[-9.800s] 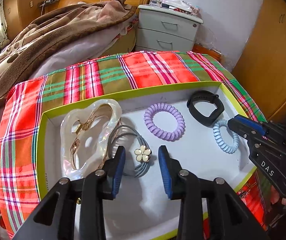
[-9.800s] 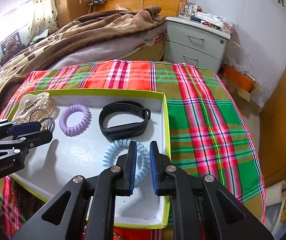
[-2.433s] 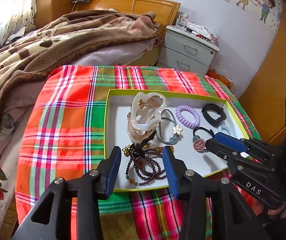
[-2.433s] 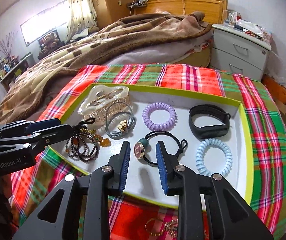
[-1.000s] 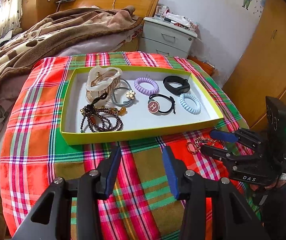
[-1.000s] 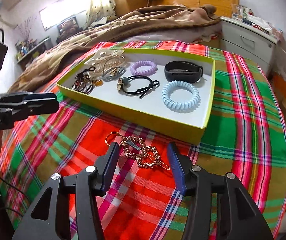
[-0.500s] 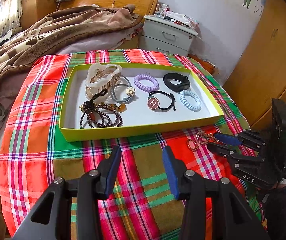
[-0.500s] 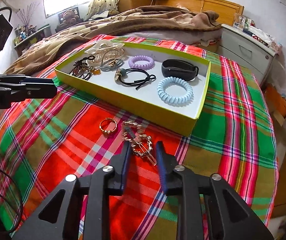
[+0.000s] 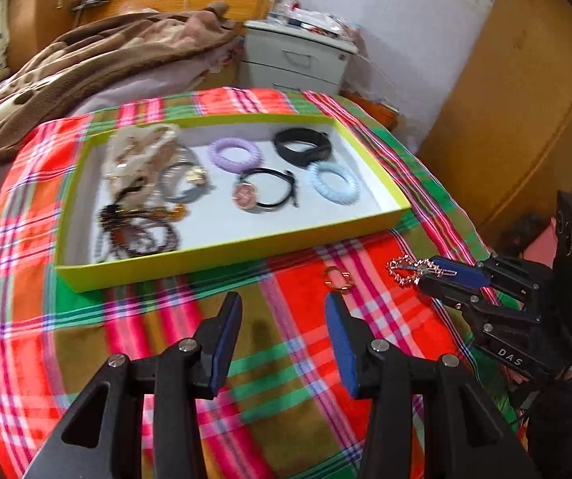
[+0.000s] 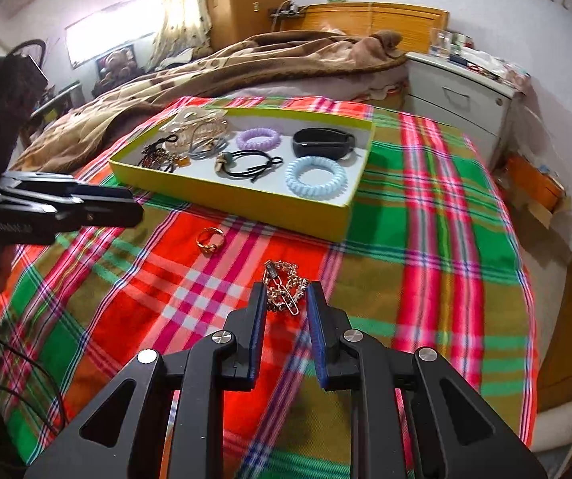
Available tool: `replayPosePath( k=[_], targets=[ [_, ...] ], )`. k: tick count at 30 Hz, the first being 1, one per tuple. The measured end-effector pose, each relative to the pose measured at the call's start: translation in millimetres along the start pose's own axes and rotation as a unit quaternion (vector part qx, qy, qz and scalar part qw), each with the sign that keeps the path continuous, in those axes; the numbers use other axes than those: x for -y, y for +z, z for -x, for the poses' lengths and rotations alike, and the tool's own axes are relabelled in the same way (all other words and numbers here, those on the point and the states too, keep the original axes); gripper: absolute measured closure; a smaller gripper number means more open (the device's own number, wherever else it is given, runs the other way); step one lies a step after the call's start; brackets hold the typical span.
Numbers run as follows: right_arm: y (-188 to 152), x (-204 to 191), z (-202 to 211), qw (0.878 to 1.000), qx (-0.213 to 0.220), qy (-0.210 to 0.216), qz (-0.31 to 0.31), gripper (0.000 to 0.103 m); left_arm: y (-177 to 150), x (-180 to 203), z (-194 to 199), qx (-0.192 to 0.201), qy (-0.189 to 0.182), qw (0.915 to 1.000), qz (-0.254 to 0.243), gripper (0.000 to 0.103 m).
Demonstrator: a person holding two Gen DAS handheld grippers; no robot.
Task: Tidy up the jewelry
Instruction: 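Grasp the gold ornate hair clip with the right tool while the left tool reaches the gold ring, then lift the ornate clip with the right tool while the left tool grasps the gold ring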
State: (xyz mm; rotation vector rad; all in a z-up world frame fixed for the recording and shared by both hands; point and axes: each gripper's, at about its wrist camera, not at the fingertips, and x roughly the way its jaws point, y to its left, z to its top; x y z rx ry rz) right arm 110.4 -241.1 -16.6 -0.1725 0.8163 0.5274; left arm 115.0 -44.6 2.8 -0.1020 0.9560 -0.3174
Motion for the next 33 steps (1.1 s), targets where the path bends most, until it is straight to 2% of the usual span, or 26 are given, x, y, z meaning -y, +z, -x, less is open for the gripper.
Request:
replayPosePath(
  k=[7,23,25,27,29,33],
  targets=[
    [-11.8,9.0,15.3,1.000,0.006,-0.013,-0.022,0.082,6.2,29.9,-25.8,-0.026,-0.006,0.9986,-0.046,0.058],
    [-21.5,12.0,18.9,0.999,-0.011,-0.021,-0.022,0.082,8.9,53.7,-49.6,-0.024,0.052,0.9951,-0.080,0.059],
    [-22.7,12.6,19.4,0.999,-0.012,-0.021,-0.024,0.082,9.5,53.3,-49.9,-0.023,0.055,0.9947,-0.083,0.062],
    [-23.8,12.7,18.9,0.999,-0.016,-0.021,-0.025,0.082,10.1,51.6,-49.6,-0.021,0.059,0.9947,-0.082,0.073],
    [-24.6,12.4,16.8,0.999,-0.024,-0.019,-0.026,0.082,11.5,48.5,-49.1,-0.021,0.057,0.9951,-0.078,0.077],
    [-25.6,10.1,15.7,0.999,-0.031,-0.019,-0.018,0.082,11.7,45.0,-48.5,-0.020,0.054,0.9956,-0.075,0.079]
  ],
)
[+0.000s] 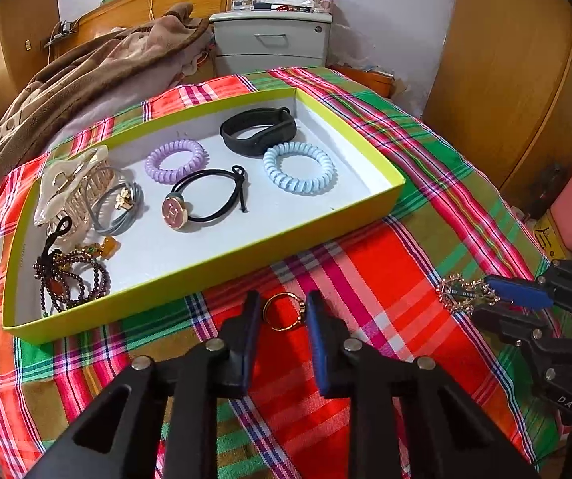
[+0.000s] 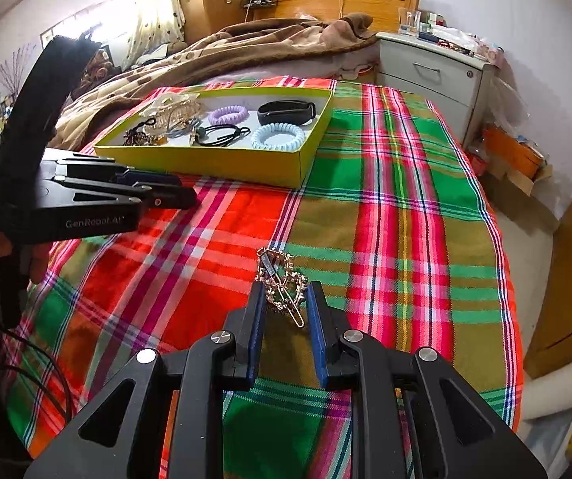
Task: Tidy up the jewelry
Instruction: 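Lift the ornate clip with the right tool while the left tool grasps the gold ring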
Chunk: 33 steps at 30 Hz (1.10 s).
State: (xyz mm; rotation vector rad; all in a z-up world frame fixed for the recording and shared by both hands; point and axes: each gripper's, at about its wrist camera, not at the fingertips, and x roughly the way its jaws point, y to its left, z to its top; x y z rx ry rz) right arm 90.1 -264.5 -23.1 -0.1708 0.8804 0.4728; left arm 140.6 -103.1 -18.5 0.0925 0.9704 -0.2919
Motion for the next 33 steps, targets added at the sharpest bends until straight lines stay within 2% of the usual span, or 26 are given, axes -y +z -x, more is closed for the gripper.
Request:
replayPosePath(
  k=[3,5,7,8,19,20,21,22,33],
  targets=[
    [0.1,-2.5,-1.8,1.000,-0.004,0.000,0.010,0.081,-0.9,-1.2,0.7,0.001,-0.004,1.0000,0.003,0.079],
    [0.7,-5.1,-4.6,1.000,-0.010,-0.008,0.021,0.074,-1.9,-3.0,1.9,0.001,-0.008,1.0000,0.005,0.079],
    [1.2,-7.4,-6.1,1.000,-0.011,-0.004,0.027,0.055,-2.9,-3.7,3.6,0.003,-0.009,0.9999,0.008,0.079],
    [1.6,-8.8,-6.3,0.999,-0.010,-0.005,0.031,0.055,-3.0,-4.2,4.6,0.004,-0.011,0.9999,0.007,0.079],
    [12.8,-8.6,-18.0,0.999,-0.016,-0.014,0.025,0.055,-9.0,-7.2,17.5,0.017,-0.019,0.9996,0.009,0.079],
    [12.4,-8.2,-17.4,1.000,-0.016,-0.019,0.019,0.058,-9.9,-7.8,18.9,0.018,-0.019,0.9996,0.009,0.079],
    [11.7,-8.2,-16.5,1.000,-0.014,-0.022,0.015,0.067,-10.7,-8.6,20.4,0.019,-0.020,0.9996,0.009,0.079],
    [11.0,-8.5,-15.6,1.000,-0.013,-0.025,0.013,0.069,-11.0,-9.1,21.5,0.021,-0.018,0.9996,0.009,0.079],
    [10.0,-6.7,-5.9,0.999,0.005,-0.034,-0.011,0.070,-12.2,-13.4,35.5,0.035,-0.016,0.9992,0.011,0.079]
  ],
)
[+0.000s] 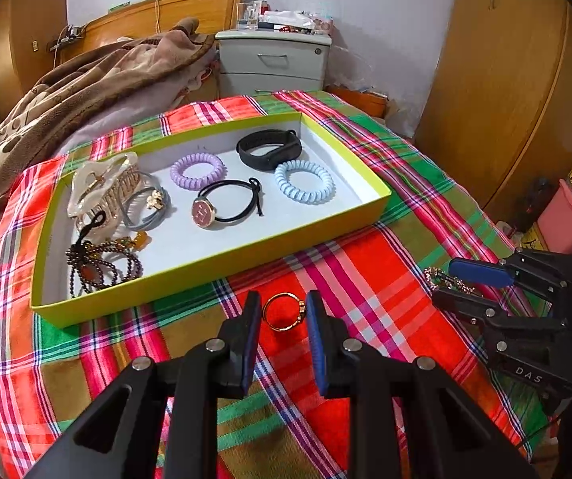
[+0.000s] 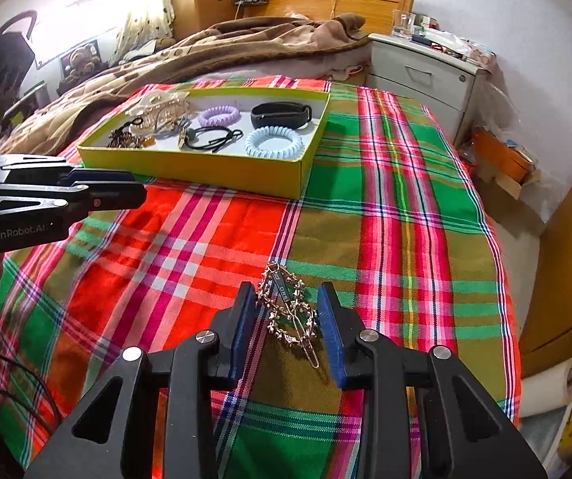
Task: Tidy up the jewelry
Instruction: 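Lift the ornate clip with the right tool while the left tool grasps the gold ring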
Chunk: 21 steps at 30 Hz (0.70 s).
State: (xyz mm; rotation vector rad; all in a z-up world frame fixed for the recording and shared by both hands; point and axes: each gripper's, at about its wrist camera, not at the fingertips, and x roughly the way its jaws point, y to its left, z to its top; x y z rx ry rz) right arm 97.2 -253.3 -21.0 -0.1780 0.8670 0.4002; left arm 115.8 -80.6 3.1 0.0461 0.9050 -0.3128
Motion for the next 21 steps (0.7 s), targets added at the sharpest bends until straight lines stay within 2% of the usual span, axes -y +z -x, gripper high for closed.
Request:
replayPosePath(
  k=[9,21],
  targets=[
    [16.2,-6.1,14.8,1.000,0.025,0.000,0.001,0.070,5.4,-12.0,16.8,0.016,0.005,0.9998,0.008,0.079],
    [68.1,-20.0,11.7,0.999,0.051,0.003,0.006,0.070,28.3,-38.1,28.6,0.034,0.016,0.9993,0.010,0.079]
  ],
)
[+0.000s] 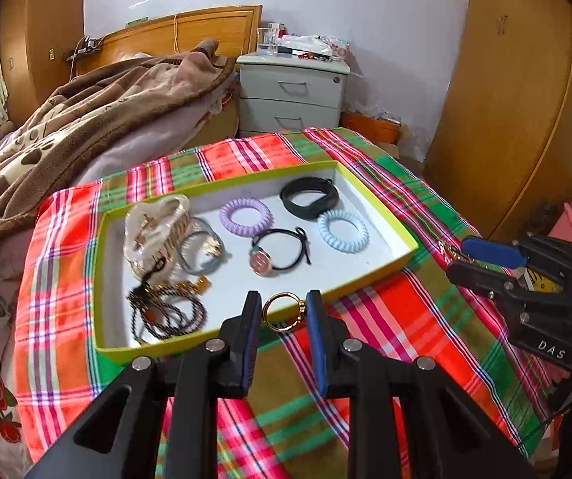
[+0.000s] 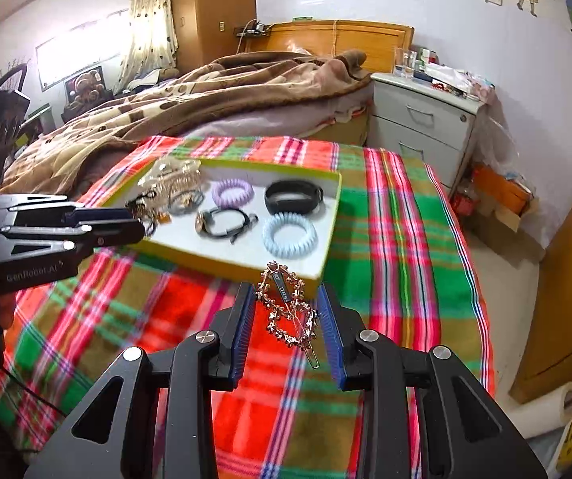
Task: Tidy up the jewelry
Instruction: 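Lift the ornate clip with the right tool while the left tool grasps the gold ring, then lower the ornate clip and gold ring into the box and open both tools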
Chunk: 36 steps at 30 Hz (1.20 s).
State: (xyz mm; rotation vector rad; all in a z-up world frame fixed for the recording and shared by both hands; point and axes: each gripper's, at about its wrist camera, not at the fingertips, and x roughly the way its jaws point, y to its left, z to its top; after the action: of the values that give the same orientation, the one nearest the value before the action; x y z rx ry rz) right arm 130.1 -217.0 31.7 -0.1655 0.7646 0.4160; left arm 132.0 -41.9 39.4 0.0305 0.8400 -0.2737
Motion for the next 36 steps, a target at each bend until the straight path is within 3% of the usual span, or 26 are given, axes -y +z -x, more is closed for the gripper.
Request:
replayPosePath(
  k=[20,36],
  targets=[
    [58.3,-7.0,-90.3,0.998,-0.026,0.048,-0.042,0.070,6.5,-33.4,-47.4,-0.026,-0.006,0.9991,0.032,0.079],
    [58.5,-14.8,-120.6,0.998,-0.053,0.037,-0.018,0.069,7.2,-32.2,-70.3,-0.047,-0.014,0.9984,0.027,0.079]
  ],
)
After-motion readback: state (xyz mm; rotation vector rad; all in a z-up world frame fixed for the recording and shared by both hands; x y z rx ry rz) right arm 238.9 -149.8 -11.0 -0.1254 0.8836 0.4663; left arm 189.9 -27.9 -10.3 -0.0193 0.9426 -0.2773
